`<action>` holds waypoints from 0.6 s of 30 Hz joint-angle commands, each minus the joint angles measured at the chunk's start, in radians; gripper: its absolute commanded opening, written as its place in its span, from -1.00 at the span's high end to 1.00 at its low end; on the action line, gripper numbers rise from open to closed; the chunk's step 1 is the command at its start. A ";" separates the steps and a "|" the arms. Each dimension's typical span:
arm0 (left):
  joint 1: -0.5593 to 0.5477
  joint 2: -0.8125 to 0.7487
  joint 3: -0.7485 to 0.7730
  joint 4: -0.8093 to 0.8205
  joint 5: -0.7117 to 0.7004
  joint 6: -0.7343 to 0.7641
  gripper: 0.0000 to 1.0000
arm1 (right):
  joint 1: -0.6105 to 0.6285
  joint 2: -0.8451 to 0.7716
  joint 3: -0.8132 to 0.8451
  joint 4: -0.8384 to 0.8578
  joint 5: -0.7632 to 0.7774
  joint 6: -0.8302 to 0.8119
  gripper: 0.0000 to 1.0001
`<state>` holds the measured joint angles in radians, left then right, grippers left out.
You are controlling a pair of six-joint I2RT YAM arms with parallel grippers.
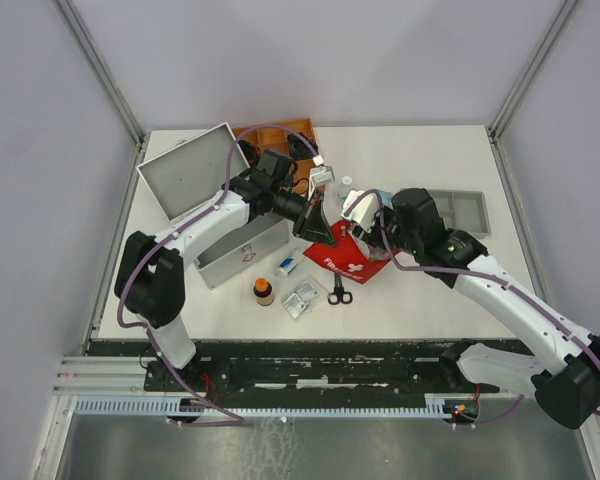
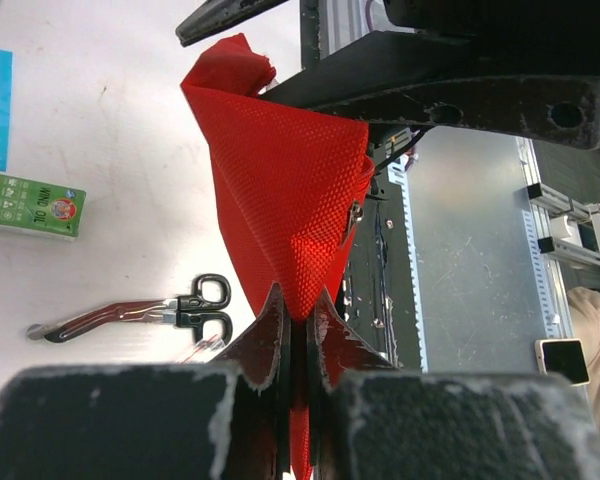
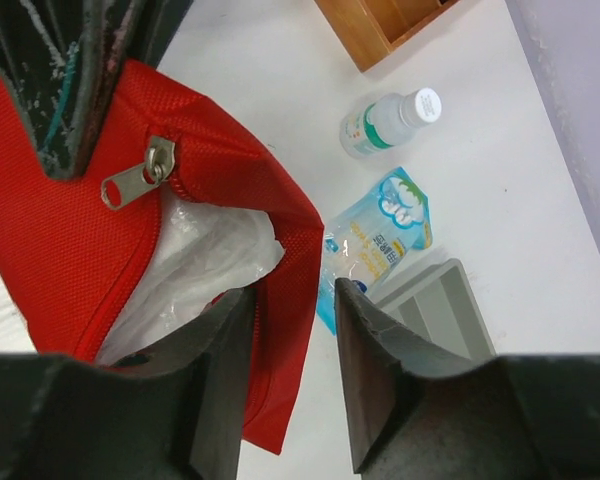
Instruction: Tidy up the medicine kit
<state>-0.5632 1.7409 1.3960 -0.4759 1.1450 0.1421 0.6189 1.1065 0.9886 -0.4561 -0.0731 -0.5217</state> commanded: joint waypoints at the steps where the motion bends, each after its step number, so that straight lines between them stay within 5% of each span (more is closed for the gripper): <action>1: -0.003 -0.007 0.036 0.040 0.055 -0.037 0.95 | 0.012 0.004 0.004 0.092 0.089 0.017 0.15; 9: -0.004 -0.007 0.035 0.039 0.065 -0.038 0.95 | 0.012 0.015 -0.011 0.130 0.140 -0.007 0.20; 18: -0.003 -0.005 0.032 0.032 0.013 -0.019 0.95 | 0.012 -0.007 0.011 0.143 0.200 0.040 0.87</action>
<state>-0.5632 1.7409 1.3960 -0.4591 1.1542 0.1383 0.6285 1.1255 0.9829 -0.3725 0.0654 -0.5163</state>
